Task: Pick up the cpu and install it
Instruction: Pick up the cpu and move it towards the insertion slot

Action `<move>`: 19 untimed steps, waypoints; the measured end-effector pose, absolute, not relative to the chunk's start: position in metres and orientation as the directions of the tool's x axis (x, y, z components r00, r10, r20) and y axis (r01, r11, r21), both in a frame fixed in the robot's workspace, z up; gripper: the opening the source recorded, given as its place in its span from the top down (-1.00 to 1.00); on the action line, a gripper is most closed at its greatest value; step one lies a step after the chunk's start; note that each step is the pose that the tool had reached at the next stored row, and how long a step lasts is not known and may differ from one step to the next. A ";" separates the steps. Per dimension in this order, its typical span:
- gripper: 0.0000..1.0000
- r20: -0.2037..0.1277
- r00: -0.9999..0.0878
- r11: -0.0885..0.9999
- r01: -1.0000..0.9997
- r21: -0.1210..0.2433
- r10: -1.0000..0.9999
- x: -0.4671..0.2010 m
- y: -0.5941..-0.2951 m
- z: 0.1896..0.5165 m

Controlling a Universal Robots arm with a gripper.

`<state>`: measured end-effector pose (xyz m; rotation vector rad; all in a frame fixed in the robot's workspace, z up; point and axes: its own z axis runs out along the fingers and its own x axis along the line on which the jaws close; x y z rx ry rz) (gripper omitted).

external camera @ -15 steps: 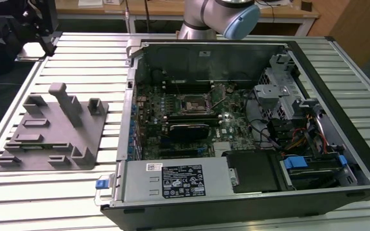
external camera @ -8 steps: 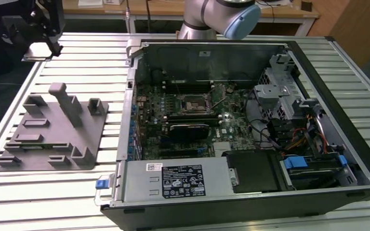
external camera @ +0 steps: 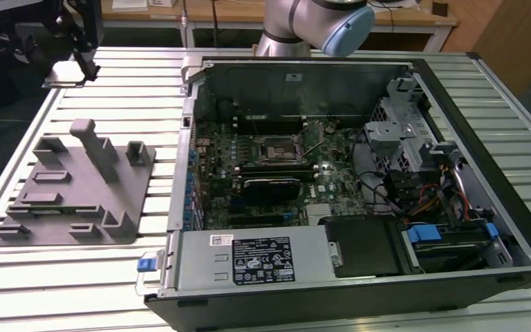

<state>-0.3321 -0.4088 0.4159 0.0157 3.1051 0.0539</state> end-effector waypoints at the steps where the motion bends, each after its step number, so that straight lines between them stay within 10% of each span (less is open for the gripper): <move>1: -0.09 -0.036 -0.999 0.999 0.010 0.035 0.011 -0.331 -0.409 0.416; 19: -0.09 -0.036 -0.999 0.999 0.010 0.035 0.011 -0.308 -0.408 0.416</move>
